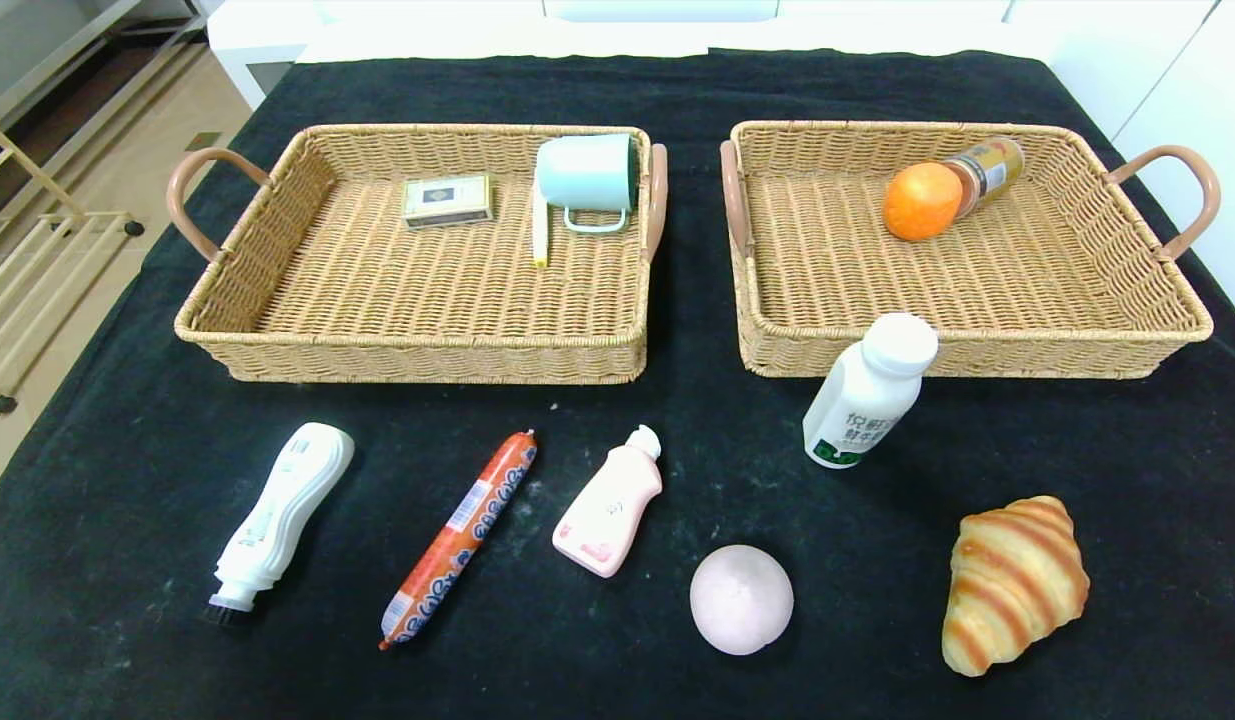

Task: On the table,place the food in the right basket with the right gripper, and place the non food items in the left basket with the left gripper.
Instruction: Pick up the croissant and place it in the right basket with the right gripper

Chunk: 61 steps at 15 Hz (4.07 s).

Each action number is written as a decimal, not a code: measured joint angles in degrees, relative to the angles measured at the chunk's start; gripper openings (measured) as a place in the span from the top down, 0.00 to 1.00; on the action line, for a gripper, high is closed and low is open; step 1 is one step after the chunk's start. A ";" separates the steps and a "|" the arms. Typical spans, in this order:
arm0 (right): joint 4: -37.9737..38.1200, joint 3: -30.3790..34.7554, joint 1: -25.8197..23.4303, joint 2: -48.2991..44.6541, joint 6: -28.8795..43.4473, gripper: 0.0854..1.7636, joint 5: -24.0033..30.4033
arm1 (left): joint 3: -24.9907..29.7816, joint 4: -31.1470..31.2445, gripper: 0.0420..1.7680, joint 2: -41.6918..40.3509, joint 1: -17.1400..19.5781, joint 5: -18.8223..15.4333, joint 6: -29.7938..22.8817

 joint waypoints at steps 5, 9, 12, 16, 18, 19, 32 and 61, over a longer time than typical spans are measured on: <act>-20.02 -4.74 5.62 19.38 0.22 0.03 0.49 | -9.06 0.24 0.03 17.36 -14.99 -3.58 3.82; -25.50 -7.47 16.75 31.28 2.38 0.03 0.00 | -10.93 -0.35 0.03 27.40 -19.96 -5.16 6.92; -25.88 -9.42 20.68 37.30 3.25 0.03 -0.02 | -12.48 -0.52 0.03 32.35 -23.13 -6.01 7.03; -25.83 -11.19 25.62 43.41 3.04 0.03 -2.21 | -14.34 -0.39 0.03 37.74 -27.14 -6.97 6.96; -25.81 -12.29 27.43 45.63 2.49 0.03 -3.84 | -14.21 -0.63 0.03 39.06 -28.18 -7.23 6.95; -25.83 -12.54 27.78 46.37 2.29 0.03 -3.86 | -13.81 -0.52 0.03 39.34 -28.39 -7.28 6.96; -22.14 -13.87 28.57 48.76 0.59 0.03 -9.12 | -14.34 -0.69 0.03 39.78 -28.93 -7.14 8.25; 37.10 -47.80 25.44 67.78 46.31 0.03 -18.91 | -13.36 -4.36 0.03 38.49 -29.06 -6.57 9.52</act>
